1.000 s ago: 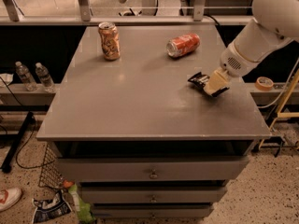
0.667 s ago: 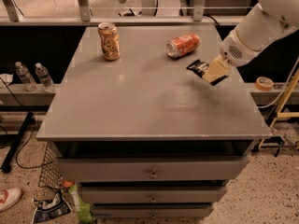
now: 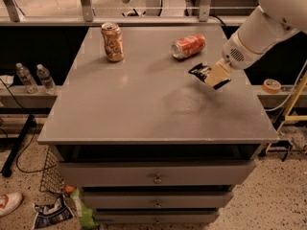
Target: Move rxbar chocolate near coke can
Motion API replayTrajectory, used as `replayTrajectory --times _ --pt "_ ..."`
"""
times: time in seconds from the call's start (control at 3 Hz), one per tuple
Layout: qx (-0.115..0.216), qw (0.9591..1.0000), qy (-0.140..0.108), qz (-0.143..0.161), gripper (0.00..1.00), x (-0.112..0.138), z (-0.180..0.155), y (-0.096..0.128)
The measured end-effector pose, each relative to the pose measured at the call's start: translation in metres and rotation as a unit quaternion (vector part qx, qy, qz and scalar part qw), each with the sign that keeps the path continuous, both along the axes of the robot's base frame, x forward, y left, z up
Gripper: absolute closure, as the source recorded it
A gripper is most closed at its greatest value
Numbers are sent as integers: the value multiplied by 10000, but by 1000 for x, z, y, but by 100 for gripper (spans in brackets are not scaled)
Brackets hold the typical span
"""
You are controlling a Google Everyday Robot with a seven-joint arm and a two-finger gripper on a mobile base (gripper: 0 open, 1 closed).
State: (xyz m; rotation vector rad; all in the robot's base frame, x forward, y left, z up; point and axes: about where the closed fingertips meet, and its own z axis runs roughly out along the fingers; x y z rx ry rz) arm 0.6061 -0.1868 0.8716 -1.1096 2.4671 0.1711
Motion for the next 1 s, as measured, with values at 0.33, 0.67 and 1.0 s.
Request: replayTrajectory --times 0.33,0.67,1.0 --pt "-45 10000 46 -12 100 21 1 8" --pt "-104 9997 185 -116 100 53 -2 14" --pt "-112 9990 325 -282 100 78 -11 12"
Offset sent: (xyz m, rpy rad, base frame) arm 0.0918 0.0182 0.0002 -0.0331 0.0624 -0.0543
